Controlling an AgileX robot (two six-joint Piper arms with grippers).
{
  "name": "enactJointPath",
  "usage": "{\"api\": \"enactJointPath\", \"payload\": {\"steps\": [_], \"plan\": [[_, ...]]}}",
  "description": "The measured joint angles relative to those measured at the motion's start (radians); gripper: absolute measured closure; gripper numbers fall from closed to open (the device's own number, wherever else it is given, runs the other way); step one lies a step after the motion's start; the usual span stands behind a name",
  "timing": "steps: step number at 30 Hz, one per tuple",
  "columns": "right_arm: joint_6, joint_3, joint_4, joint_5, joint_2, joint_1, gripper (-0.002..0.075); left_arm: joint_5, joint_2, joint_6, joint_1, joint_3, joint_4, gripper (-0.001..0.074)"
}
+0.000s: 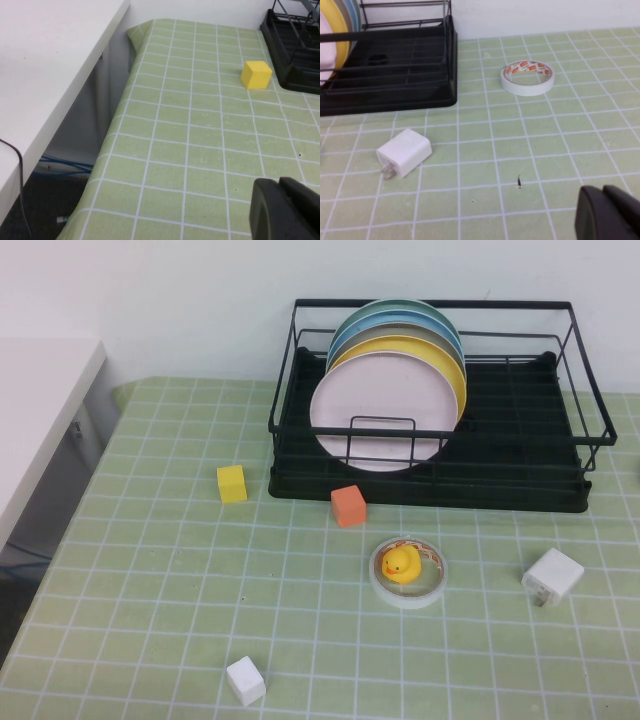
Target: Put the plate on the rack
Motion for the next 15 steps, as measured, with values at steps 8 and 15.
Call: {"api": "enactJointPath", "payload": {"steps": [8, 15], "plan": [[0.0, 0.0, 0.002, 0.0, 0.0, -0.011, 0.0728, 0.0, 0.0, 0.0, 0.0, 0.0, 0.0, 0.0736], [0.0, 0.0, 0.002, 0.001, 0.0, -0.011, 0.0728, 0.0, 0.0, 0.0, 0.0, 0.0, 0.0, 0.0736]]}}
